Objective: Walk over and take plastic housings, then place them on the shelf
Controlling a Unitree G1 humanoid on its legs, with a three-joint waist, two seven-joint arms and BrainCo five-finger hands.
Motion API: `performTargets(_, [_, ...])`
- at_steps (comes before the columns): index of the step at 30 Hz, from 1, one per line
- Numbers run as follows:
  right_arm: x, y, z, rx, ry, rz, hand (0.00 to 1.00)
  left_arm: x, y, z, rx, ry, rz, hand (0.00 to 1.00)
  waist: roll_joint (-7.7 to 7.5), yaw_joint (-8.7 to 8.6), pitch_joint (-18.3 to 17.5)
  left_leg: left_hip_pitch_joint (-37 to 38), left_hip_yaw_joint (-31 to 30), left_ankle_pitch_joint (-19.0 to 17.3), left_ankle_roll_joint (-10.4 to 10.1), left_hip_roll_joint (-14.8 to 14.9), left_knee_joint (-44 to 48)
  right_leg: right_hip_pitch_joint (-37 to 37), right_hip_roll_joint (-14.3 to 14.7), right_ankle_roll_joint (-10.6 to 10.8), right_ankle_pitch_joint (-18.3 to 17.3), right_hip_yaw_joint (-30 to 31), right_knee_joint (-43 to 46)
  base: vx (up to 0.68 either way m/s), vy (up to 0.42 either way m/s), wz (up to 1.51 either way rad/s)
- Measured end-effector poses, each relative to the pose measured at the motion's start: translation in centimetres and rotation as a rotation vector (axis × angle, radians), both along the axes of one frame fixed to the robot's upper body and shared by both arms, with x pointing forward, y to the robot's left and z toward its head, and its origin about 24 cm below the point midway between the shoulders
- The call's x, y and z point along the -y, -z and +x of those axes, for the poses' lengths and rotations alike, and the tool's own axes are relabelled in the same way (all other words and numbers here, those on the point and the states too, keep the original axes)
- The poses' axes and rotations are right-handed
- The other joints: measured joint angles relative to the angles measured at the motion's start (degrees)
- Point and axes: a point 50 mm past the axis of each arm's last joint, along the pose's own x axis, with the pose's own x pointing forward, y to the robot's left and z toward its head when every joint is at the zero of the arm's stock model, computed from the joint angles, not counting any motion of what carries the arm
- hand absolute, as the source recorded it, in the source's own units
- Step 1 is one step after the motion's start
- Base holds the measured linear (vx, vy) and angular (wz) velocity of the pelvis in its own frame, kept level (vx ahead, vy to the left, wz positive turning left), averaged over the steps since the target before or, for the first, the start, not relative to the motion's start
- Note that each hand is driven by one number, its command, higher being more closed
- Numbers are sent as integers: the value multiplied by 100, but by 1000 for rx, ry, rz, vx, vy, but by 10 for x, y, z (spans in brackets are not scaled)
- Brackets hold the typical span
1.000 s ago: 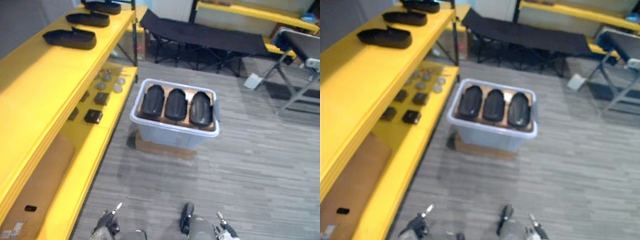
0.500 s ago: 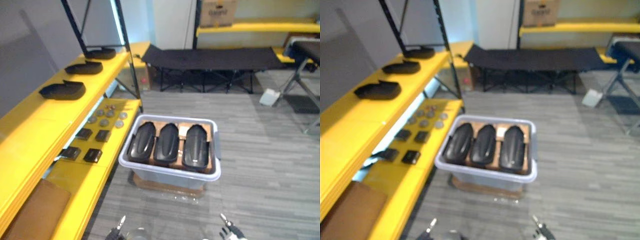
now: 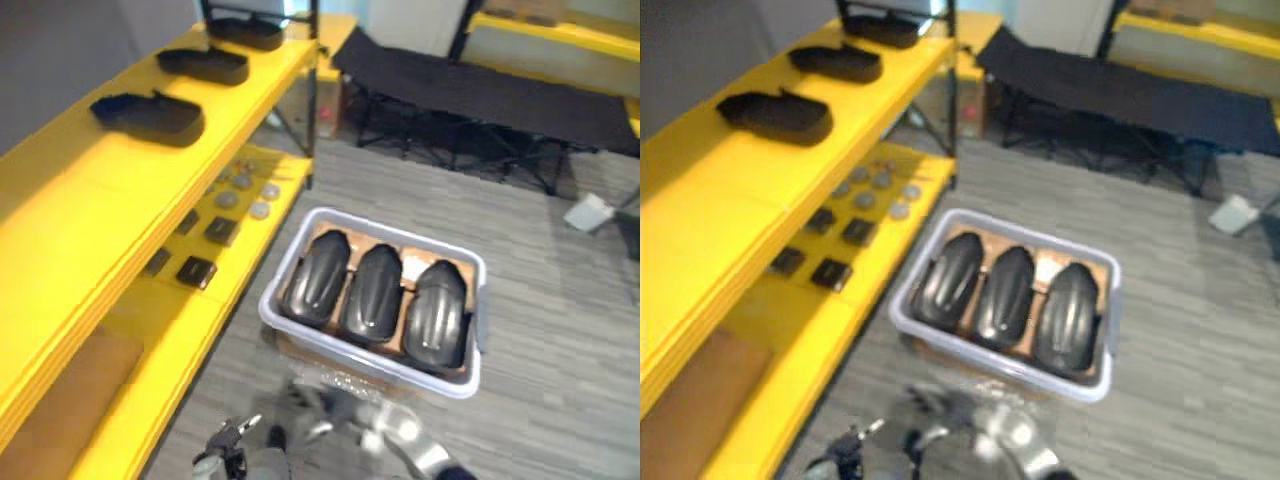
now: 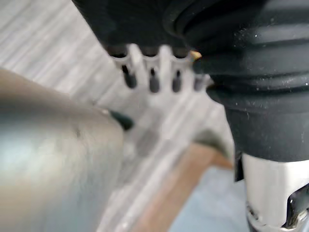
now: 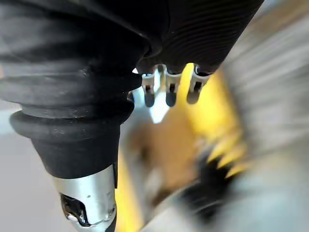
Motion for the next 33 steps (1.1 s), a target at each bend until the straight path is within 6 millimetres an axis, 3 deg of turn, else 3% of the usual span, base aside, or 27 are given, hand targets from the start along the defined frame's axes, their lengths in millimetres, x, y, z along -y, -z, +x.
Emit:
performTargets(3, [-27,-57,0,42,-57,194,0,-1,-1,1,7,28,23,0,6,10,18,55,6,1,2,-8,-6,13,-6,-100,100,20,16,13,47,1])
performTargets(5, [-23,-80,17,49,54,275,0,-4,-1,1,12,49,44,0,41,6,66,97,33,1,2,-11,-5,21,-16,-111,107,36,32,-34,36,-13])
performTargets(7, [2,-103,51,76,306,367,0,-9,-3,2,26,40,57,0,36,3,155,90,68,10,14,2,5,-11,-11,-150,78,150,32,-90,30,-15])
performTargets(9, [54,-139,92,129,695,526,0,-16,-6,5,57,45,87,0,33,-17,340,-121,225,0,12,23,161,-247,-25,-195,-13,387,58,-172,27,-38])
performTargets(10, [68,-148,98,151,771,568,0,-17,-6,5,61,45,92,0,19,-31,415,-208,300,-5,14,36,227,-339,-30,-176,-39,462,54,-229,24,-56])
performTargets(12, [122,-173,112,249,1044,667,0,-22,-8,7,77,50,115,0,-10,-161,856,-530,472,-38,16,80,506,-574,-29,-130,-104,682,-54,-219,5,-50])
performTargets(13, [137,-175,114,265,1115,679,0,-23,-9,8,82,49,118,0,-2,-189,974,-598,497,-39,15,87,564,-620,-27,-101,-126,717,-85,-225,-18,-33])
performTargets(15, [189,-171,115,282,1396,699,0,-25,-13,14,116,45,129,0,-14,-232,1329,-841,615,-4,-25,119,707,-812,-18,68,-349,929,-170,-194,-65,-29])
performTargets(17, [215,-165,112,291,1552,691,0,-24,-14,15,126,44,128,0,52,-321,1438,-944,614,91,-65,193,663,-977,80,11,-365,959,-130,-153,-88,-15])
performTargets(19, [248,-152,102,275,1763,684,0,-26,-18,19,153,61,141,0,35,-422,1534,-948,611,278,-99,270,442,-1106,175,-11,-352,979,-102,-96,-90,-7])
performTargets(22, [283,-144,95,277,1962,641,0,-28,-25,29,195,99,158,0,-10,-474,1558,-1128,589,442,-113,320,274,-1392,227,-50,-318,987,-53,-13,-19,-1])
performTargets(25, [311,-119,104,178,2080,510,0,-27,-28,33,219,103,147,0,-15,-452,1561,-1181,562,548,-101,273,86,-1502,224,-62,-270,977,-51,27,-11,7])
performTargets(27, [321,-113,111,137,2123,485,0,-26,-29,34,233,110,146,0,-9,-458,1563,-1295,476,573,-98,249,76,-1589,223,-65,-267,950,-48,28,7,13])
performTargets(33, [362,-128,116,136,2259,499,0,-22,-30,37,276,26,97,0,99,-372,1637,-1462,297,593,-79,154,104,-1693,163,-67,-266,935,65,30,23,17])
